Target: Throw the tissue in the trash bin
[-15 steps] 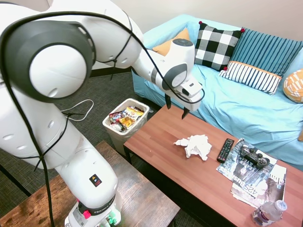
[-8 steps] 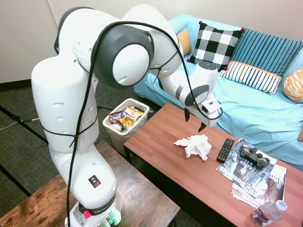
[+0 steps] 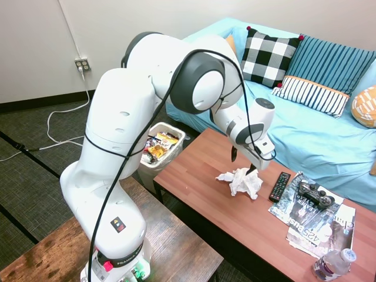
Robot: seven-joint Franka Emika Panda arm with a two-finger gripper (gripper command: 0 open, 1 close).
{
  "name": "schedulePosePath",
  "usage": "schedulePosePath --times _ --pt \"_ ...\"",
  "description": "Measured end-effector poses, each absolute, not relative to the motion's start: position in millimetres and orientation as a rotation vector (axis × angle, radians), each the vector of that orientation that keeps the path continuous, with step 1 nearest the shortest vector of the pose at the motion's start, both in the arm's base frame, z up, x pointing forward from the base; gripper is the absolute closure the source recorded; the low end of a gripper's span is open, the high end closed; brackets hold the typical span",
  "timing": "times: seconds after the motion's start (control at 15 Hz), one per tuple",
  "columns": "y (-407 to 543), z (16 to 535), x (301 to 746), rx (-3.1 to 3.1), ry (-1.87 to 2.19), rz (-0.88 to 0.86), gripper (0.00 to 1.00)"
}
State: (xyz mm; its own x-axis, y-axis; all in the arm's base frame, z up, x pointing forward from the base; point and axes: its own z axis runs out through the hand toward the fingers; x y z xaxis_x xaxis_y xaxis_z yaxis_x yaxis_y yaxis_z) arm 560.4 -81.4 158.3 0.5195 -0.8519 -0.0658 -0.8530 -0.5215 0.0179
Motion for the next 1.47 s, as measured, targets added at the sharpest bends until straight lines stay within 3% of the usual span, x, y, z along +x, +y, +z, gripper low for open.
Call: schedulePosePath --times 0.4,0.47,1.47 --pt "-93 119 559 -2.713 1.583 0.128 0.0" --pt "-95 115 559 -2.711 1.589 0.13 1.0" --pt "-91 90 559 -2.678 1.552 0.167 1.0"
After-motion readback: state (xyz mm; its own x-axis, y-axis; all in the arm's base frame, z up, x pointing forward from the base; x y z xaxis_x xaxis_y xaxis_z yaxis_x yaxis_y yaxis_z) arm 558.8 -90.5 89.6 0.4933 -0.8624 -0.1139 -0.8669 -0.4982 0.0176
